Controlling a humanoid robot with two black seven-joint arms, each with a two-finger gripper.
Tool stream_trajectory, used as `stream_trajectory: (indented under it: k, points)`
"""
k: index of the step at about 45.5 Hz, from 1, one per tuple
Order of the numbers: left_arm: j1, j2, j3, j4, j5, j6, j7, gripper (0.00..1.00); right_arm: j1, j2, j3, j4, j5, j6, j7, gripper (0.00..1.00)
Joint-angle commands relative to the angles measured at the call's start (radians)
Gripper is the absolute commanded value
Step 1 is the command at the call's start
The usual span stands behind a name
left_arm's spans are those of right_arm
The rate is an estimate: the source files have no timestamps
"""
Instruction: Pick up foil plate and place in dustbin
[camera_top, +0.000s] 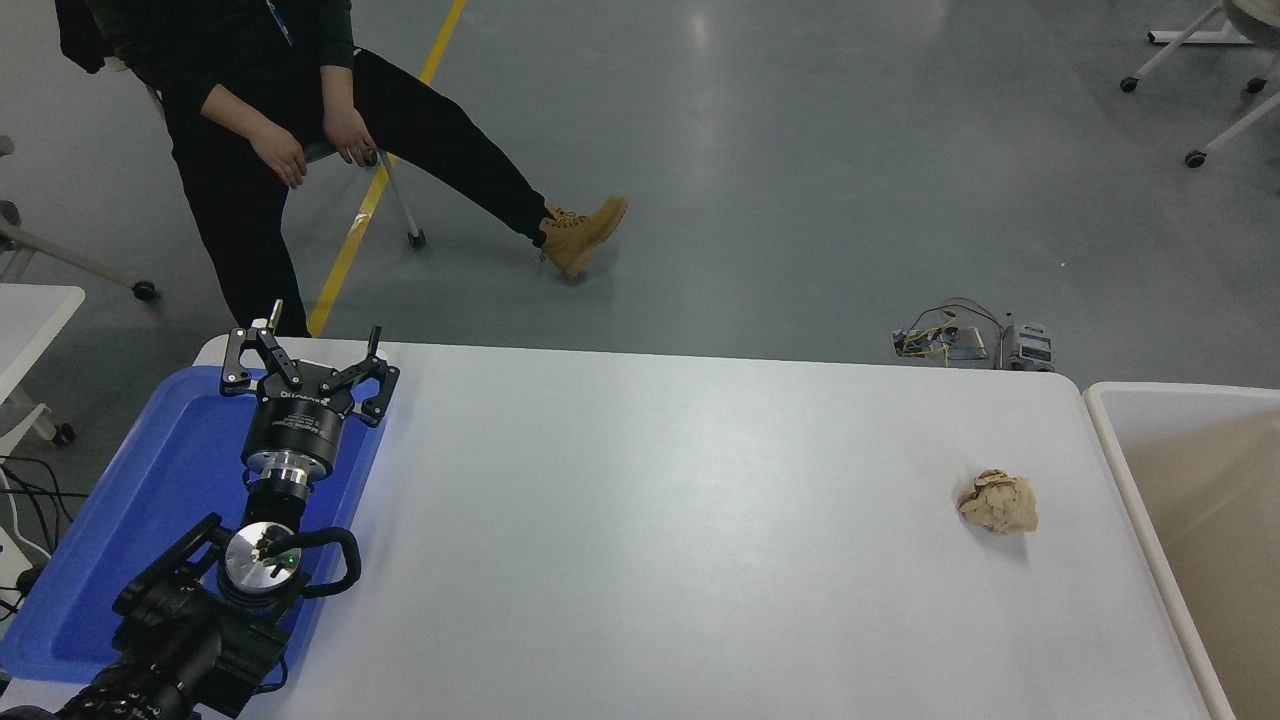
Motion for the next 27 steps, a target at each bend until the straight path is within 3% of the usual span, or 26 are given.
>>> stream_trajectory:
  k: [1, 11, 27]
  points:
    - [0.0, -0.001, -0.001, 0.0, 0.0, 0.0, 0.0, 1.0, 0.071, -0.017, -0.014, 0.022, -0.001, 0.0, 0.002, 1.0]
    - [0.0, 0.0, 0.001, 0.0, 0.0, 0.0, 0.0, 1.0, 0.349, -0.07, -0.147, 0.177, -0.003, 0.0, 0.003, 1.0]
    - [0.0, -0.001, 0.001, 0.0, 0.0, 0.0, 0.0, 1.0, 0.8, -0.046, -0.312, 0.508, -0.012, 0.028, 0.002, 1.0]
